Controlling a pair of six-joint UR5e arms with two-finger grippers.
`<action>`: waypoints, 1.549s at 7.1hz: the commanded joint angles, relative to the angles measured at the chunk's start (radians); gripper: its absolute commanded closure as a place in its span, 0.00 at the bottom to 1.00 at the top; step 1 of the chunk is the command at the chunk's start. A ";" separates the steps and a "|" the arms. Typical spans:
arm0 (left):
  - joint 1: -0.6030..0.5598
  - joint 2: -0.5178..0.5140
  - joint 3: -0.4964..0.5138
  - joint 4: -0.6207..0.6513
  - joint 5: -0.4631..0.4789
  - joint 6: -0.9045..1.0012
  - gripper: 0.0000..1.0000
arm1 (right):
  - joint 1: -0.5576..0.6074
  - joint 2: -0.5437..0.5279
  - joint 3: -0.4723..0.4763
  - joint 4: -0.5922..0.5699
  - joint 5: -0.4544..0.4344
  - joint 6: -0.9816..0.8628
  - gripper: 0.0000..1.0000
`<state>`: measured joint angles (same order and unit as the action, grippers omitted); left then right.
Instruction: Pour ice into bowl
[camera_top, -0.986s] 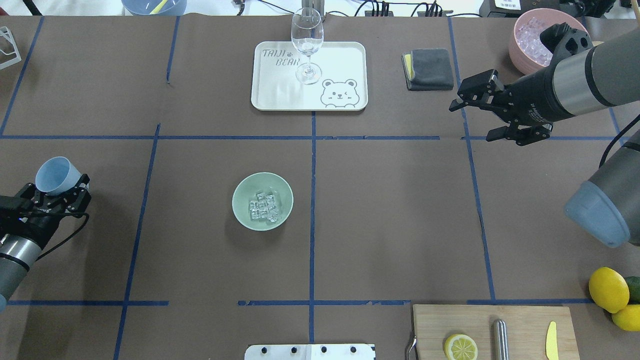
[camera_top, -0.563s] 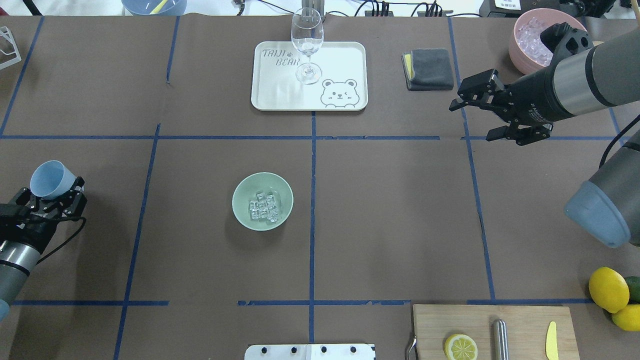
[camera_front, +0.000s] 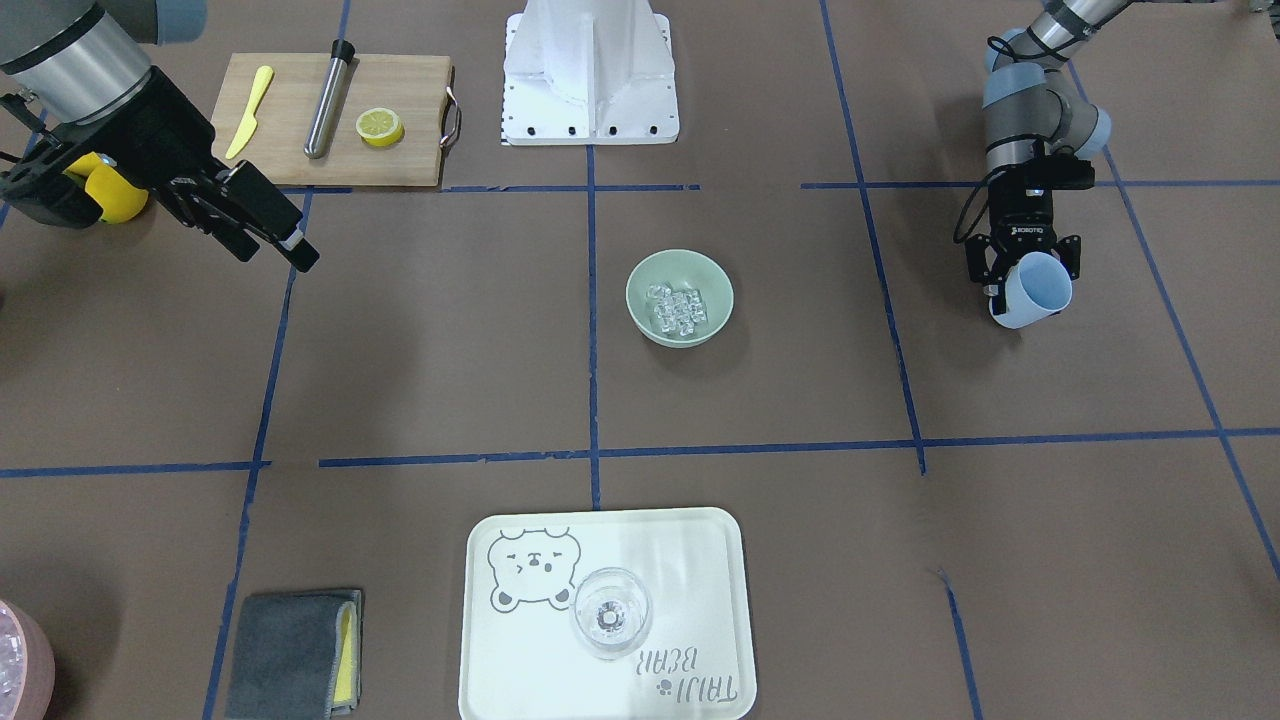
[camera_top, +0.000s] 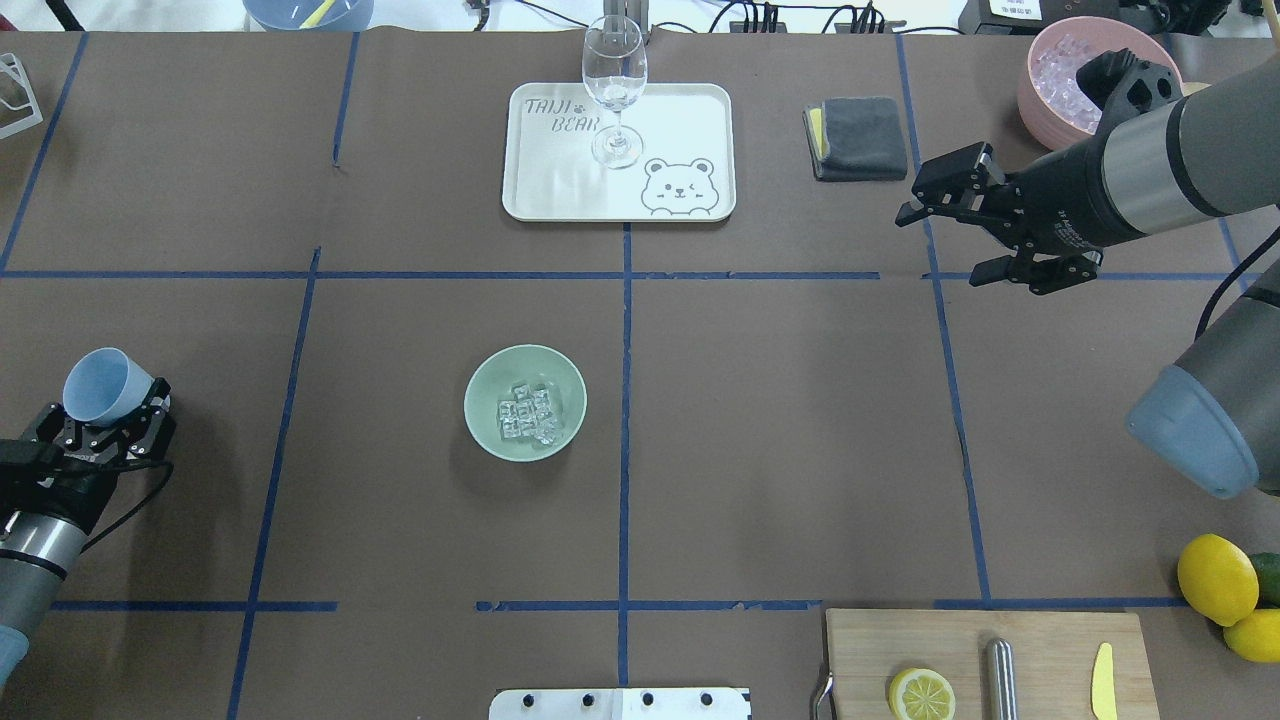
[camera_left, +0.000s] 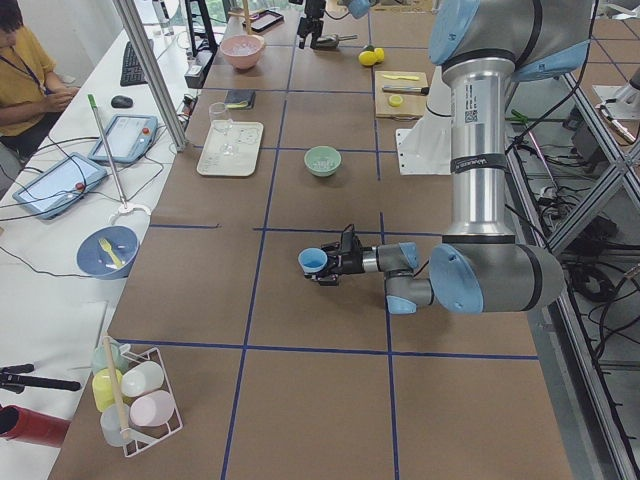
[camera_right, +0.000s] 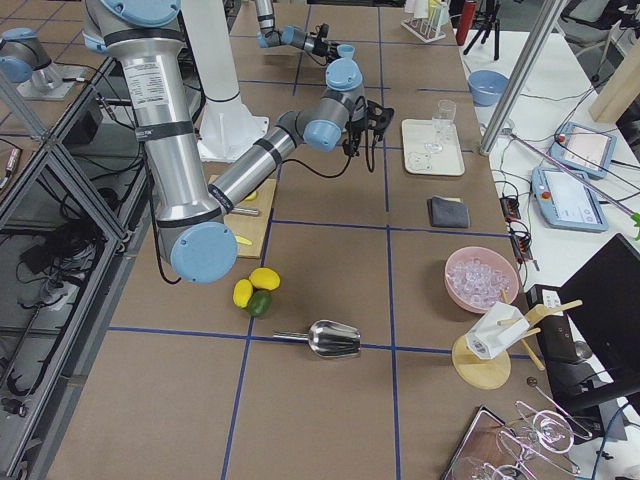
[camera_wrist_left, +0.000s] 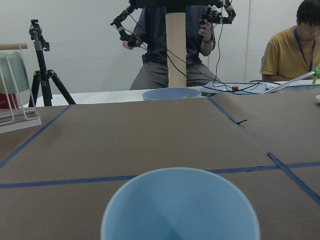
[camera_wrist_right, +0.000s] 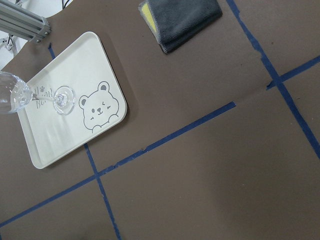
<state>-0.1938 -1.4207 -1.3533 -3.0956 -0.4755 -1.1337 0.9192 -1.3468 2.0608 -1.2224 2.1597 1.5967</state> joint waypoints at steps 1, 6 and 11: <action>0.002 0.000 0.006 -0.001 0.000 -0.003 0.93 | -0.002 0.000 0.005 0.000 0.003 0.000 0.00; 0.002 0.042 -0.009 -0.009 -0.131 0.078 0.06 | -0.002 0.002 0.024 -0.005 0.003 0.002 0.00; -0.001 0.215 -0.189 -0.011 -0.314 0.204 0.00 | -0.002 0.000 0.032 -0.005 0.003 0.011 0.00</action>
<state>-0.1943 -1.2548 -1.5002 -3.1062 -0.7397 -0.9764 0.9176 -1.3467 2.0907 -1.2272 2.1625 1.6068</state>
